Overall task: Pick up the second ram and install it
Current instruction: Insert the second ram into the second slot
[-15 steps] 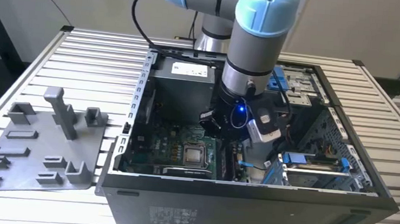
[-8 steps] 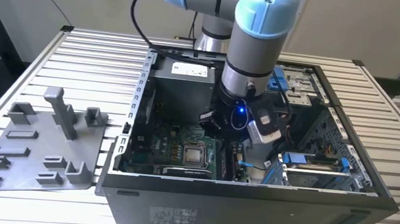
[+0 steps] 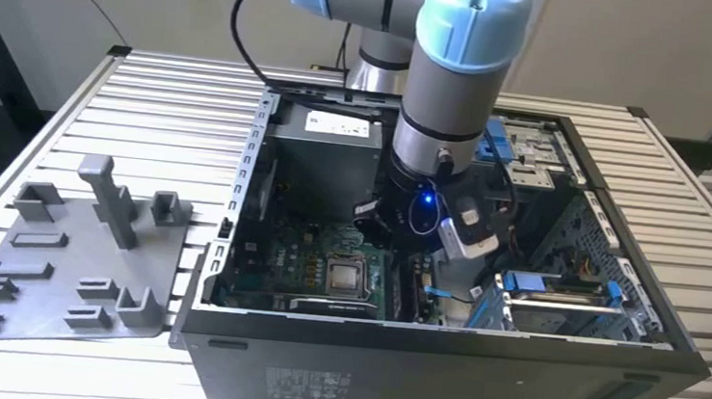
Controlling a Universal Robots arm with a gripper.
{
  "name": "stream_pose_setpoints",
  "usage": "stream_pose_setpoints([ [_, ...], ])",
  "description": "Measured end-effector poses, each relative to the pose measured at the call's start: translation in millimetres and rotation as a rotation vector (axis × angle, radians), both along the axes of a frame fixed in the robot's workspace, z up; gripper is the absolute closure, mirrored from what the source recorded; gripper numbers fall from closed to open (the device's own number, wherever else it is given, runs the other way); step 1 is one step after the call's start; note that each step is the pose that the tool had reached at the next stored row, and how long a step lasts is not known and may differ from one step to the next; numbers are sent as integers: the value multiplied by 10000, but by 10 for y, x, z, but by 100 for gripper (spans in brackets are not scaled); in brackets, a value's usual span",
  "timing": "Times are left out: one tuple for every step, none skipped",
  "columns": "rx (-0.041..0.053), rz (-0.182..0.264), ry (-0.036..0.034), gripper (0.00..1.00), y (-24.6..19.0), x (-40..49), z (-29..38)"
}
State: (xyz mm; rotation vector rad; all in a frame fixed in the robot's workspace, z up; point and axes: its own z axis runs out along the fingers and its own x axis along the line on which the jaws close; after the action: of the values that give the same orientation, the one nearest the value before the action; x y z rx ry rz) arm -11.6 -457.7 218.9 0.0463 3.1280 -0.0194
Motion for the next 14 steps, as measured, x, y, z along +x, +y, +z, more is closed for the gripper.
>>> stream_pose_setpoints([
  [1, 2, 0, 86, -2, 1, -2],
  [0, 13, 1, 86, -2, 4, -3],
  [1, 30, -1, 86, -2, 10, -4],
  [6, 49, -2, 86, -2, 15, -7],
  [5, 67, 0, 86, -2, 21, -7],
  [5, 80, 0, 86, -2, 25, -7],
  [8, 86, -1, 86, -3, 25, -9],
  [8, 87, 0, 86, -3, 25, -9],
  [9, 88, 0, 86, -3, 25, -10],
  [9, 89, 0, 86, -3, 26, -9],
  [10, 92, 0, 86, -3, 26, -9],
  [15, 93, 0, 86, -2, 26, -10],
  [20, 95, -1, 86, -2, 25, -10],
  [20, 95, -1, 86, -2, 25, -10],
])
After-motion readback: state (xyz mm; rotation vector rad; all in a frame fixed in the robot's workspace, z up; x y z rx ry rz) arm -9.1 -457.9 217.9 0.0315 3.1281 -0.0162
